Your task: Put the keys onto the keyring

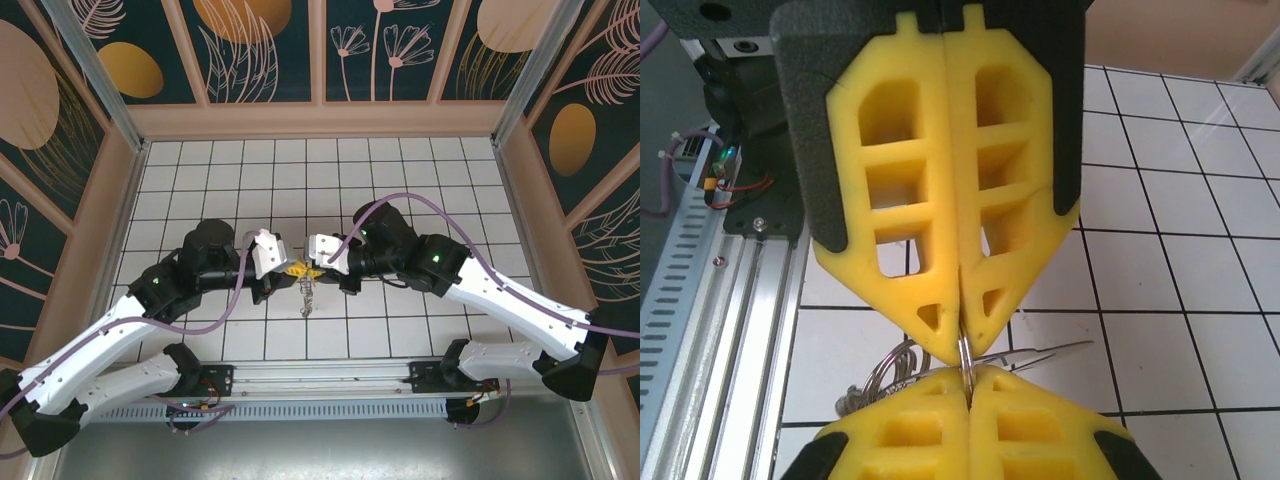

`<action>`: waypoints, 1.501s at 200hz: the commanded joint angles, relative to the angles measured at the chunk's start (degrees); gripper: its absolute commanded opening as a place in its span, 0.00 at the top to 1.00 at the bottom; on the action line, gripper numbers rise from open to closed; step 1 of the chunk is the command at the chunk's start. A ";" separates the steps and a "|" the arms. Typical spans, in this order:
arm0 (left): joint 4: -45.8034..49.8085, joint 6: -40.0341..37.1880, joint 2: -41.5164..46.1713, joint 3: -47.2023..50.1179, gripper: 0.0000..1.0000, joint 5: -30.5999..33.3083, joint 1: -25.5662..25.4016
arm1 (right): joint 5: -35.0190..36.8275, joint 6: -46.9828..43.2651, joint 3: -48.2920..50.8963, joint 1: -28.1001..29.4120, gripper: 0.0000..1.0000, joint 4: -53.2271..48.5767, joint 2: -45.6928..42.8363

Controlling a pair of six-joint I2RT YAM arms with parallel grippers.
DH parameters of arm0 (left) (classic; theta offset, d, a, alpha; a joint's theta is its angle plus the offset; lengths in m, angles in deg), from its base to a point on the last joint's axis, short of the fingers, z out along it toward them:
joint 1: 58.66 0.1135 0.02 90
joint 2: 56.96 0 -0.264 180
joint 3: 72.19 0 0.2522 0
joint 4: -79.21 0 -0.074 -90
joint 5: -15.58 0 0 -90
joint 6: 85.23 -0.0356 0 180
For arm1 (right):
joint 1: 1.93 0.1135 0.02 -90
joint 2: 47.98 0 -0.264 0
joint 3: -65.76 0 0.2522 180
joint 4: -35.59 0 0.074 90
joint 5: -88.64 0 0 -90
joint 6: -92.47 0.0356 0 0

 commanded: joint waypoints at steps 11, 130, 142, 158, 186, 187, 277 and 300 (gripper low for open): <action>-14.54 5.67 4.52 3.44 1.00 -4.07 -0.06 | -4.62 1.59 2.80 0.61 0.88 5.84 -3.22; -31.18 13.31 7.11 11.28 1.00 -7.94 -0.05 | -9.02 3.30 7.43 -0.79 1.00 12.01 -7.75; -28.10 12.52 6.58 10.43 1.00 -6.96 -0.05 | -7.49 3.11 6.75 -1.28 1.00 11.25 -7.81; -20.56 9.66 5.78 8.07 1.00 -3.76 -0.06 | -4.62 2.09 5.37 -1.40 1.00 9.03 -7.44; -7.79 4.41 2.83 2.82 0.86 1.05 -0.03 | -2.08 -0.38 2.03 -1.38 1.00 3.71 -4.47; -7.43 4.28 2.68 2.56 0.85 1.18 -0.04 | -2.08 -0.44 1.94 -1.35 1.00 3.55 -4.34; -6.00 2.35 0.13 1.48 1.00 1.52 0.01 | -3.18 -1.31 -0.85 0.34 1.00 3.05 -3.92; -12.34 5.75 3.39 3.36 1.00 -0.95 -0.01 | -3.05 0.25 2.01 0.25 0.97 6.13 -6.46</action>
